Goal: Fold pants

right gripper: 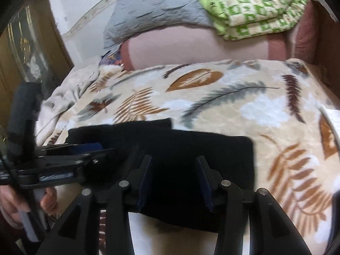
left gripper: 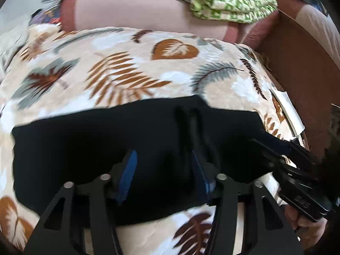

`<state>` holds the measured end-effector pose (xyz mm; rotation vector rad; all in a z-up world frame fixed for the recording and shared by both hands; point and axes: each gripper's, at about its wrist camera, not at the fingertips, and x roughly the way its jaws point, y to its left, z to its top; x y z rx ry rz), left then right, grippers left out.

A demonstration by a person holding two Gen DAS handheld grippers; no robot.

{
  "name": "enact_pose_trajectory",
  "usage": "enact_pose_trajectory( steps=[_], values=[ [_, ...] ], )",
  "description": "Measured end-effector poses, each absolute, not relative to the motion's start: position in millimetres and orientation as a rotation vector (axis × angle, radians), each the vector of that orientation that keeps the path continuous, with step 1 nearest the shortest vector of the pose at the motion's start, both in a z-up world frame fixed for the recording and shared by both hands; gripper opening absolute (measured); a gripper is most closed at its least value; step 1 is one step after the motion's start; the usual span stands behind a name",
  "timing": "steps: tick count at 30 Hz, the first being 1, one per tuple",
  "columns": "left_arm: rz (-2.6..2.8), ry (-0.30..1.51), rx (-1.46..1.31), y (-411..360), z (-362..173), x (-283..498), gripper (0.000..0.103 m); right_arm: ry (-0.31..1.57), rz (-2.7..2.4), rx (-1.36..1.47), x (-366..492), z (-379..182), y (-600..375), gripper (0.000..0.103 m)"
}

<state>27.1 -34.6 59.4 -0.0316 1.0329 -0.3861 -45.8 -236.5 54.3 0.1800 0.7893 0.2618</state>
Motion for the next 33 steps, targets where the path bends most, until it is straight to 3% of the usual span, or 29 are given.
enact_pose_trajectory(
  steps=[5,10,13,19,33],
  values=[
    [-0.294,1.035,-0.017,-3.4,54.8,6.8,0.056,0.843,0.256,0.154,-31.9,27.1,-206.2,0.045],
    [-0.236,1.036,-0.034,21.7,51.0,-5.7,0.056,0.818,0.277,0.134,-44.1,44.5,-196.7,0.045],
    [-0.220,1.028,-0.047,30.7,50.5,-10.5,0.056,0.783,0.282,0.102,-55.6,54.4,-189.8,0.052],
    [-0.195,1.016,-0.049,38.7,51.5,-16.7,0.057,0.847,0.296,0.090,-56.8,28.7,-178.3,0.053],
    [-0.128,1.008,-0.101,70.3,52.9,-25.9,0.064,0.787,0.369,0.116,-50.2,66.0,-157.7,0.055]
  ],
)
